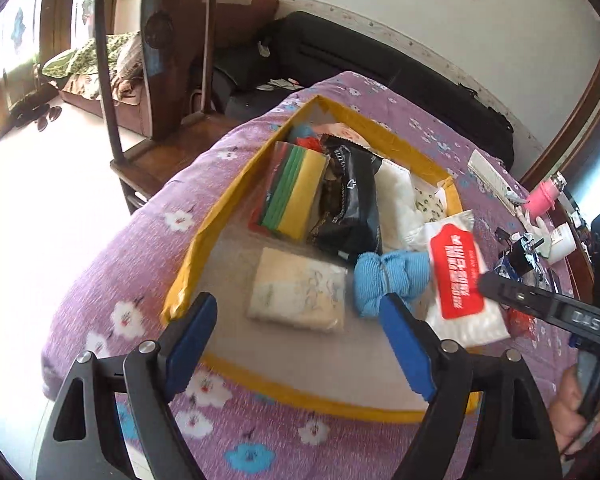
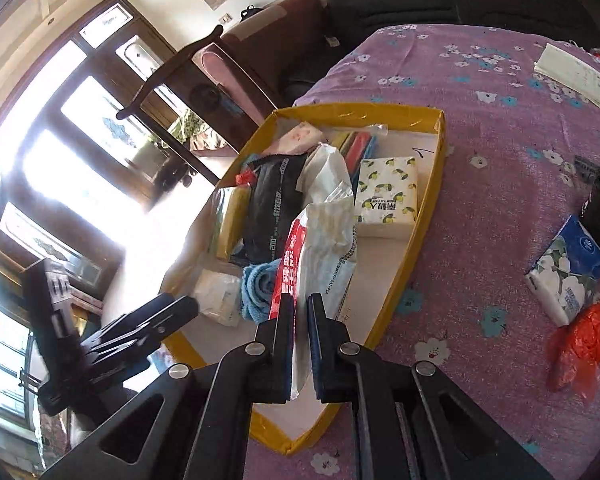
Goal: Organize soft objects
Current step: 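Carry the tissue pack and wet-wipes pack into the tray and release both, then withdraw both tools from the tray toward the red bag and blue tissue pack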
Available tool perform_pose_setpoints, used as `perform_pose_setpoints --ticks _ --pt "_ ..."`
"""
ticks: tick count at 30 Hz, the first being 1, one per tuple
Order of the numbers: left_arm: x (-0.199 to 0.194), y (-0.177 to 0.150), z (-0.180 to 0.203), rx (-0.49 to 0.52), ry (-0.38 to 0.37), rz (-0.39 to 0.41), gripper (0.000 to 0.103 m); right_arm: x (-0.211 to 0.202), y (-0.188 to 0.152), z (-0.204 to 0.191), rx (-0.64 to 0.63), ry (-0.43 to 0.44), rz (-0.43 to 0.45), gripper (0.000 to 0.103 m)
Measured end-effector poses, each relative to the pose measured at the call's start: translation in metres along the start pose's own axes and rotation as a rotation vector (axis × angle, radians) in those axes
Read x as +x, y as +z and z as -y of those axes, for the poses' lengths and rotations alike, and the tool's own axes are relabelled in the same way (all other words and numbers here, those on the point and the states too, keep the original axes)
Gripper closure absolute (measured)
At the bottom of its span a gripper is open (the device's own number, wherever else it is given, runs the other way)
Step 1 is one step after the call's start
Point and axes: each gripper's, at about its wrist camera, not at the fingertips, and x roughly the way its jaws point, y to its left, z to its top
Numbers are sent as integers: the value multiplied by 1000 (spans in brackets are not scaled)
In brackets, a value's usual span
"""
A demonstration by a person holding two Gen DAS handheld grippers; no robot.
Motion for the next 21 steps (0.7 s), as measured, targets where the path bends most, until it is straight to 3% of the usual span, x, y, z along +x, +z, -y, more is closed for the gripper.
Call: perform_pose_setpoints --ticks 6,9,14,16,17,21 --pt "-25 -13 6 21 31 83 15 -8 -5 -1 -44 -74 27 86" --pt "-31 -16 14 26 18 97 15 -31 -10 1 -46 -98 72 71" --pt "-49 -23 40 80 -6 149 15 -82 -19 19 -34 -199 188 32" --pt "-64 -26 52 94 -23 200 12 -102 -23 29 -24 -264 238 18" --pt "-71 -26 55 89 -35 225 4 -113 -26 35 -20 -295 264 12" --pt "-95 -29 71 55 -134 281 0 -155 -44 61 33 -320 368 8"
